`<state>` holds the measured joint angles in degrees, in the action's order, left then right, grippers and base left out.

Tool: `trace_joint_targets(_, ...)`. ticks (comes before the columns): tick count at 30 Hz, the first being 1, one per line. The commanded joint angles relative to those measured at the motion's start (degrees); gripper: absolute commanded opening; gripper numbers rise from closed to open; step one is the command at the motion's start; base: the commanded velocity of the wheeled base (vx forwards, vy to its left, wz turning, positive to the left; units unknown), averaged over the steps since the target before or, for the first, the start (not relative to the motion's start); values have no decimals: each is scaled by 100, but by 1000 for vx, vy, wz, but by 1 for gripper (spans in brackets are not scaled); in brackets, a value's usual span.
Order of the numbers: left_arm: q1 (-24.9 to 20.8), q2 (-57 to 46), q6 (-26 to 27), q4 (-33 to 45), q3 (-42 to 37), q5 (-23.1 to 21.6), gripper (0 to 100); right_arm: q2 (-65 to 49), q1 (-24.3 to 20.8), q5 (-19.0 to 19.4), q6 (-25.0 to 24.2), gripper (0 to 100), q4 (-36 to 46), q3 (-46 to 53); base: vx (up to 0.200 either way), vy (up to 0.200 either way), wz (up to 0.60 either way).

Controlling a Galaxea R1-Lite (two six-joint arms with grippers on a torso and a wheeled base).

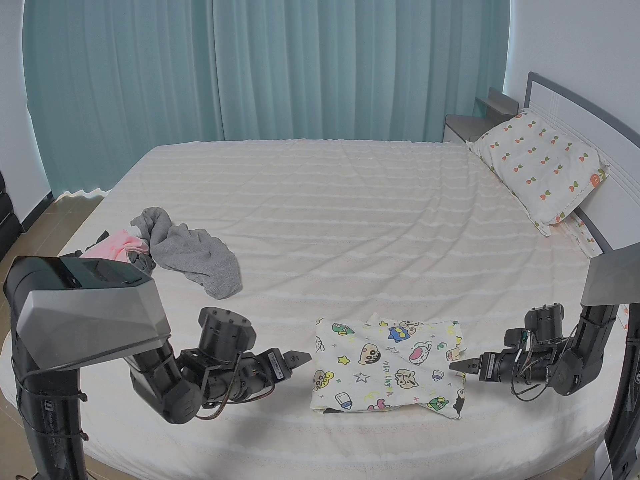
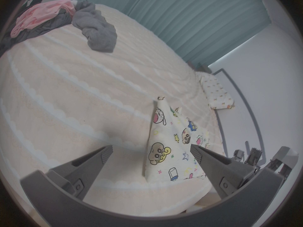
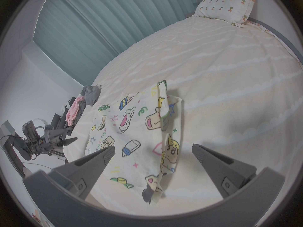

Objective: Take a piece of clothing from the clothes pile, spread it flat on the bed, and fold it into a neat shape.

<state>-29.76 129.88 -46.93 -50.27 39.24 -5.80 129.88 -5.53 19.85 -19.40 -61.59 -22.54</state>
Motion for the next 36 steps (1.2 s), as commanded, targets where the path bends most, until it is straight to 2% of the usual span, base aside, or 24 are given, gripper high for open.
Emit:
trace_joint_targets(1, -74, 459, 677, 677, 1182, -9, 100, 398, 9, -16, -135, 100, 525, -857, 0, 0, 0)
trace_joint_targets(3, -74, 503, 861, 703, 1270, -9, 100, 415, 9, -16, -126, 100, 639, -980, 0, 0, 0)
trace_joint_targets(4, -188, 679, 1204, 844, 1358, -9, 100, 442, -27, -16, -126, 100, 789, -1147, 0, 0, 0)
trace_joint_targets(8, -267, 1004, 1406, 835, 1516, 27, 100, 486, -71, -16, -117, 100, 956, -1288, 0, 0, 0)
trace_joint_targets(16, -347, 1224, 1450, 870, 1991, 27, 100, 618, -79, -25, -56, 100, 1079, -1367, 0, 0, 0)
trace_joint_targets(18, -390, 1356, 1459, 976, 2290, 44, 100, 653, -79, -33, 155, 100, 1087, -1393, 0, 0, 0)
trace_joint_targets(25, -408, 1628, 1582, 1283, 2887, 62, 100, 653, -167, -42, 243, 100, 1149, -1411, 0, 0, 0)
trace_joint_targets(31, -452, 1664, 1661, 2065, 3327, 141, 100, 644, -290, -227, 375, 100, 1676, -1736, 0, 0, 0)
trace_joint_targets(36, -461, 1681, 1775, 2250, 3441, 211, 100, 741, -510, -209, 322, 100, 1667, -1868, 0, 0, 0)
